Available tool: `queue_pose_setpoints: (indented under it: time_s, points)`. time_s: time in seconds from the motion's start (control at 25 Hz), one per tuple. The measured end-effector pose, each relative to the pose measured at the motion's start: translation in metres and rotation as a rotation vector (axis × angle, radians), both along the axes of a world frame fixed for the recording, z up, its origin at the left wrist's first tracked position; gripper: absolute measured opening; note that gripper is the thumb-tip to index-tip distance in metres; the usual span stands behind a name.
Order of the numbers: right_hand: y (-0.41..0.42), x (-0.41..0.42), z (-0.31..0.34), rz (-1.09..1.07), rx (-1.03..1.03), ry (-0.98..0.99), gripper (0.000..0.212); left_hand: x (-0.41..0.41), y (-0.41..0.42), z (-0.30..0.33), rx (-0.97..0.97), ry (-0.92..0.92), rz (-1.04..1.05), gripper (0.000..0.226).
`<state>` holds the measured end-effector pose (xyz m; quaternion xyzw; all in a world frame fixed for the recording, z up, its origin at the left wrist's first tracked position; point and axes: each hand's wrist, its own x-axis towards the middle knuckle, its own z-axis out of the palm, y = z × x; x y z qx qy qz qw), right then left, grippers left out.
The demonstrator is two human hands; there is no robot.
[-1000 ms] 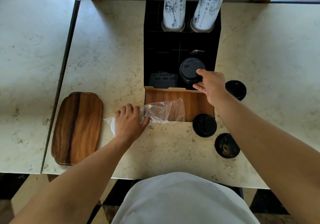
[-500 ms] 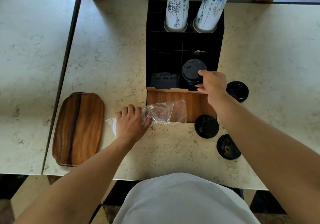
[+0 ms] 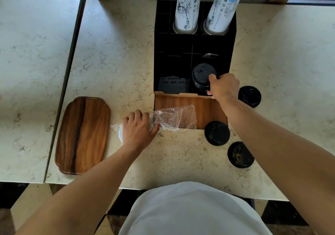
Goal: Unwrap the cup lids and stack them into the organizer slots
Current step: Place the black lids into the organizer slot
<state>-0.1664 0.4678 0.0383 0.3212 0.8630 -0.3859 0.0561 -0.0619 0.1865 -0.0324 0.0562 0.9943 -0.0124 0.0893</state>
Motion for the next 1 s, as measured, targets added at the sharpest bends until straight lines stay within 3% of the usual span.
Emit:
queue_pose_setpoints:
  time_s: [0.12,0.24,0.36,0.56,0.72,1.0]
  points:
    - [0.001,0.003,0.005,0.047,0.038,0.016,0.040,0.000,0.000,-0.001,0.003,0.005,0.003,0.062]
    - [-0.003,0.007,0.013,0.189,0.270,-0.001,0.033,0.000,0.000,-0.001,0.000,0.003,0.001,0.062]
    - [-0.007,0.007,0.014,0.323,0.395,-0.036,0.053,0.000,0.000,-0.002,-0.001,0.003,0.003,0.061]
    - [-0.005,0.003,0.007,0.459,0.247,0.051,0.076,0.000,0.000,-0.002,0.015,0.008,0.009,0.060]
    - [-0.003,-0.005,-0.003,0.560,0.190,-0.049,0.100,0.000,0.001,-0.001,0.002,0.003,0.009,0.061]
    - [-0.001,-0.011,-0.009,0.531,0.138,-0.081,0.100,0.000,0.000,-0.001,0.000,0.008,0.009,0.060]
